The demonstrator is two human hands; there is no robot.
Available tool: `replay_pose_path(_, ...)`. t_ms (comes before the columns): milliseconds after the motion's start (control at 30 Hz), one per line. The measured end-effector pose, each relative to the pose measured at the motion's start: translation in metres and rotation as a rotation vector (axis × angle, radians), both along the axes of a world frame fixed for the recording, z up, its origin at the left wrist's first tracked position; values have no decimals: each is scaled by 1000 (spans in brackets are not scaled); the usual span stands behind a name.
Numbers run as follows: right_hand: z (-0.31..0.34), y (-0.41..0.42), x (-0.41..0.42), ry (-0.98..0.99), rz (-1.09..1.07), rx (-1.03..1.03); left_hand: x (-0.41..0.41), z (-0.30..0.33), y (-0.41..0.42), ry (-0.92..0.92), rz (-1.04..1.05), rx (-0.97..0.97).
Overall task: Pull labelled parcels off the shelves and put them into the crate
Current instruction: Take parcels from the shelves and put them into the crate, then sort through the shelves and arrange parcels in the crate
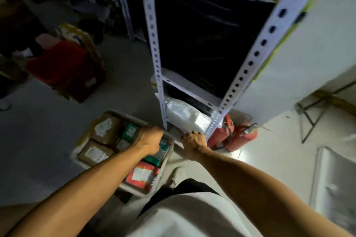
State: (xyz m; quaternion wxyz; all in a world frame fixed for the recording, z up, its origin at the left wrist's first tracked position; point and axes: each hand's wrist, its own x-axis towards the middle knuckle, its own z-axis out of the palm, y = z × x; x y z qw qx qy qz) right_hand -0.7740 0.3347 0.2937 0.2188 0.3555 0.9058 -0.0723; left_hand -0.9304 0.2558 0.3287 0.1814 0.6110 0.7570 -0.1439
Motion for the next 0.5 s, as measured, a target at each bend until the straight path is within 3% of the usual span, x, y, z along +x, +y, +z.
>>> replay_pose_path(167,33,-11,99,28,-206,1,85,5,26,24,-229,-49)
replay_pose_path(500,77,35,301,93,-615,23,293,48,127,6,-616,74)
